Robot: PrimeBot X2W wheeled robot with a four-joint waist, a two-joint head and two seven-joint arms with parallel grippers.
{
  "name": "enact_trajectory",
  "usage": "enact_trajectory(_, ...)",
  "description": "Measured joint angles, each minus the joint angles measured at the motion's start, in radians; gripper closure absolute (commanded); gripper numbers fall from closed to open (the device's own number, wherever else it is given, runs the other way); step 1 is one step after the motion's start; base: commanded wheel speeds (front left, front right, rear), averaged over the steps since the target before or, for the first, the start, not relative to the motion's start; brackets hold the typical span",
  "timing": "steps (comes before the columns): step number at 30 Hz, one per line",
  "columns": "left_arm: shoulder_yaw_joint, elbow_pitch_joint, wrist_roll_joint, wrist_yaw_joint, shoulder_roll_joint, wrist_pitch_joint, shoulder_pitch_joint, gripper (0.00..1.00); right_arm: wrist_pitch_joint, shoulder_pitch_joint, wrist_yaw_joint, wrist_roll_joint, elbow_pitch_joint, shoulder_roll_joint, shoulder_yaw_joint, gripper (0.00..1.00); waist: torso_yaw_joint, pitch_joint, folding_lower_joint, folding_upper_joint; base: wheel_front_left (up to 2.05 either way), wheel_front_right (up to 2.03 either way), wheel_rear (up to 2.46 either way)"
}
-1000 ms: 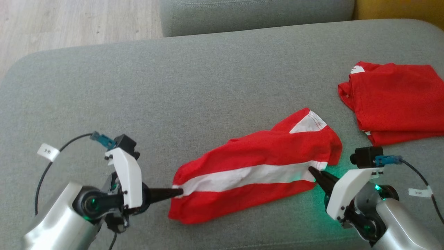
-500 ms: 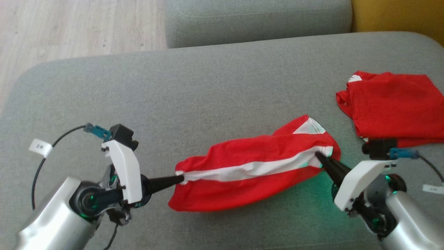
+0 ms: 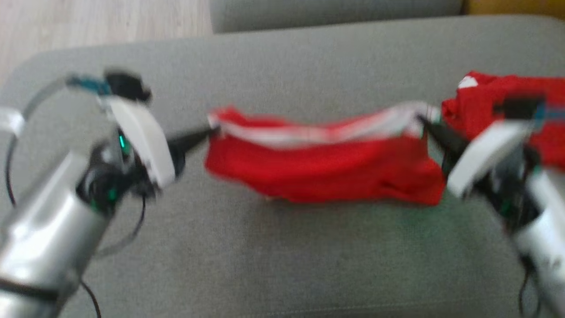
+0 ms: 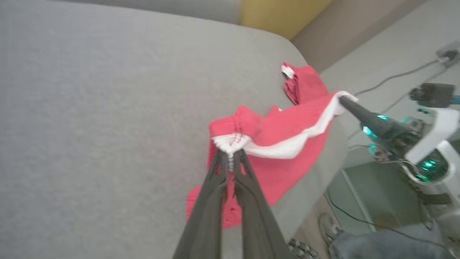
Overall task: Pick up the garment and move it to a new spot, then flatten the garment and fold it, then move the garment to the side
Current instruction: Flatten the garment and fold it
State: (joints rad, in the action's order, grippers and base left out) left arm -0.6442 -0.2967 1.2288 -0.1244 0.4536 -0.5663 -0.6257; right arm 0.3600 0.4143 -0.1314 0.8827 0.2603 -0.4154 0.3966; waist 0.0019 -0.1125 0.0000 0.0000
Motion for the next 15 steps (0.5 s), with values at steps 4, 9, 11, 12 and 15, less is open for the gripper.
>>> enact_trajectory(4,-0.008,-0.132,-0.055,0.0,-0.057,0.018,-0.184,1.0,0.06,0.227,0.0,0.063,0.064,-0.012,0.019,1.0,0.001,-0.072,0.0001,0.0,0.0,0.0,0.0)
enact_trajectory(9,-0.026,-0.275,-0.114,0.0,-0.116,0.025,-0.426,1.0,0.1,0.496,0.0,0.095,0.184,-0.036,0.058,1.0,0.007,-0.177,0.0003,0.0,0.0,0.0,0.0)
enact_trajectory(11,-0.026,-0.325,-0.132,0.0,-0.135,0.043,-0.522,1.0,0.097,0.599,0.0,0.096,0.224,-0.04,0.068,1.0,0.01,-0.218,0.0004,-0.0001,0.0,0.0,0.0)
enact_trajectory(12,-0.024,-0.349,-0.137,0.0,-0.146,0.055,-0.569,1.0,0.093,0.651,0.0,0.097,0.242,-0.041,0.074,1.0,0.012,-0.238,0.0004,-0.0001,0.0,0.0,0.0)
enact_trajectory(15,-0.021,-0.412,-0.15,0.0,-0.169,0.094,-0.696,1.0,0.057,0.792,0.0,0.103,0.277,-0.04,0.093,1.0,0.015,-0.291,0.0004,-0.0001,0.0,0.0,0.0)
